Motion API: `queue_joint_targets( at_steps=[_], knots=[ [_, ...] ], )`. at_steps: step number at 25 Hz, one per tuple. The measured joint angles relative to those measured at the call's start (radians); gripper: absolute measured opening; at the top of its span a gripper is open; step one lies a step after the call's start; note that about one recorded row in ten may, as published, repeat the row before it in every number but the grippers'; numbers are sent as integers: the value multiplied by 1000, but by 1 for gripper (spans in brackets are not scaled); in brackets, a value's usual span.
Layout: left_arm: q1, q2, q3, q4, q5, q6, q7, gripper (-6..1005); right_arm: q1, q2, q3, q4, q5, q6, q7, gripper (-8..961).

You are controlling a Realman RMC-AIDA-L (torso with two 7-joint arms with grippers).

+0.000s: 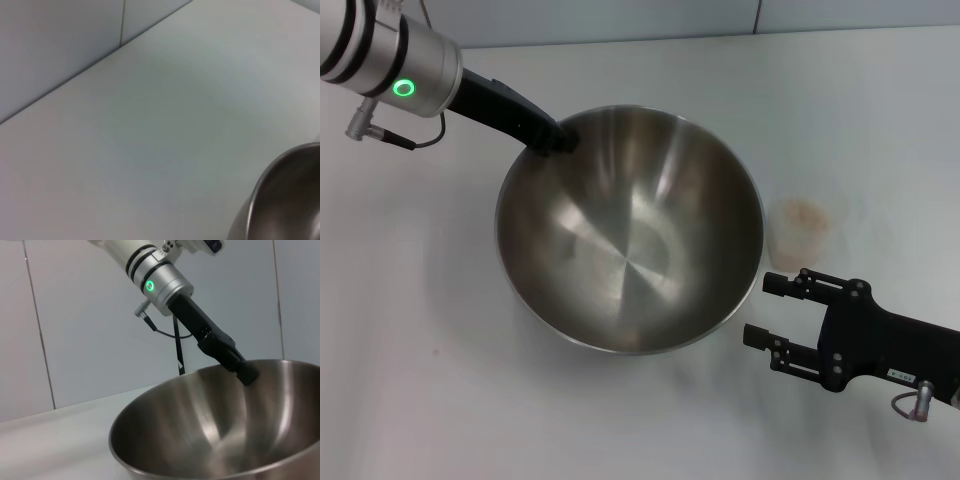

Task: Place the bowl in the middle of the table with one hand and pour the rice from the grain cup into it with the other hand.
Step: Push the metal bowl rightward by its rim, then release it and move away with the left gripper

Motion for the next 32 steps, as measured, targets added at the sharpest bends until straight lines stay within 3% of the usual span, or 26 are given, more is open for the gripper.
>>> queue_joint_targets(
  at_steps=[32],
  knots=[
    [-12,7,20,-130,10,-108,25,34,5,0,0,0,0,-12,-2,656]
  ],
)
